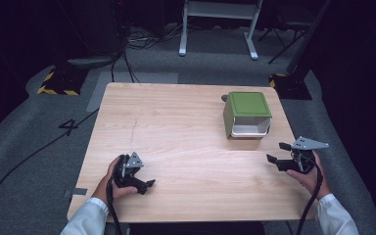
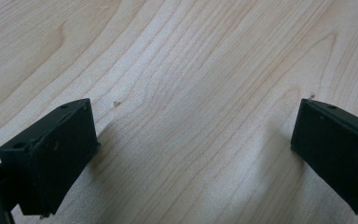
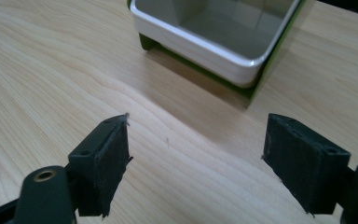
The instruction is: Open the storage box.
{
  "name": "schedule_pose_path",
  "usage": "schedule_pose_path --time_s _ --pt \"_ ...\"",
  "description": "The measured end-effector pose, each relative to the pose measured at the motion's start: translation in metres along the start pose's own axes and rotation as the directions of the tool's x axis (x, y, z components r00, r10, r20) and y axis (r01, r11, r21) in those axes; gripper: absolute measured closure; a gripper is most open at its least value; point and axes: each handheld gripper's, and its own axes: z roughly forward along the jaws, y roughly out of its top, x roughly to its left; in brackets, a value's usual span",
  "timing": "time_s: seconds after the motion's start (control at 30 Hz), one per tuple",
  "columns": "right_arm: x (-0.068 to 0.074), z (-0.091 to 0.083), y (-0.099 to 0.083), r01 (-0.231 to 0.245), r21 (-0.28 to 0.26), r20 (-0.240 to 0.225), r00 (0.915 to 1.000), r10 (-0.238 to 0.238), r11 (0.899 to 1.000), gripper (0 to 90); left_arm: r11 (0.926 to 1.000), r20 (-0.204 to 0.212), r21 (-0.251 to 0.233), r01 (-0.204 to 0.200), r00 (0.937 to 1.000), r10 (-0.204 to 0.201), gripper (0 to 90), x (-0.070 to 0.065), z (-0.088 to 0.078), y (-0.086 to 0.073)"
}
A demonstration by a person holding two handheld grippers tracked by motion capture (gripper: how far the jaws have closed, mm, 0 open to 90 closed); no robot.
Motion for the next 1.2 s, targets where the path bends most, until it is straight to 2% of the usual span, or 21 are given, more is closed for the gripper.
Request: schedule_pose_path --time_s 0.03,0.23,0.37,0.53,1.03,1.2 --pt "0.0 0.002 0.007 0.009 -0.003 -0.013 0.9999 -0.009 1.0 22.4 1.0 0.0 0.0 0.0 1.0 0.0 0.4 0.0 0.0 0.0" --pt "0.003 0.008 0.022 0.031 -0.01 -0.022 0.9993 -0.031 0.999 22.6 1.0 0.0 0.0 0.001 1.0 -0.001 0.5 0.0 0.0 0.0" --pt "0.006 0.016 0.038 0.043 -0.035 -0.041 0.9982 -0.044 0.998 22.6 1.0 0.0 0.0 0.001 1.0 -0.001 0.5 0.0 0.0 0.0" --pt "0.01 0.027 0.049 0.059 -0.047 -0.032 0.9976 -0.061 0.997 22.9 1.0 0.0 -0.001 0.002 1.0 -0.002 0.4 0.0 0.0 0.0" --pt "0.014 0.053 0.061 0.077 -0.039 -0.054 0.9954 -0.079 0.996 23.7 1.0 0.0 0.0 0.0 1.0 0.0 0.5 0.0 0.0 0.0" --pt "0.018 0.067 0.064 0.088 -0.016 -0.062 0.9941 -0.089 0.996 24.3 1.0 0.0 0.0 0.0 1.0 0.0 0.5 0.0 0.0 0.0"
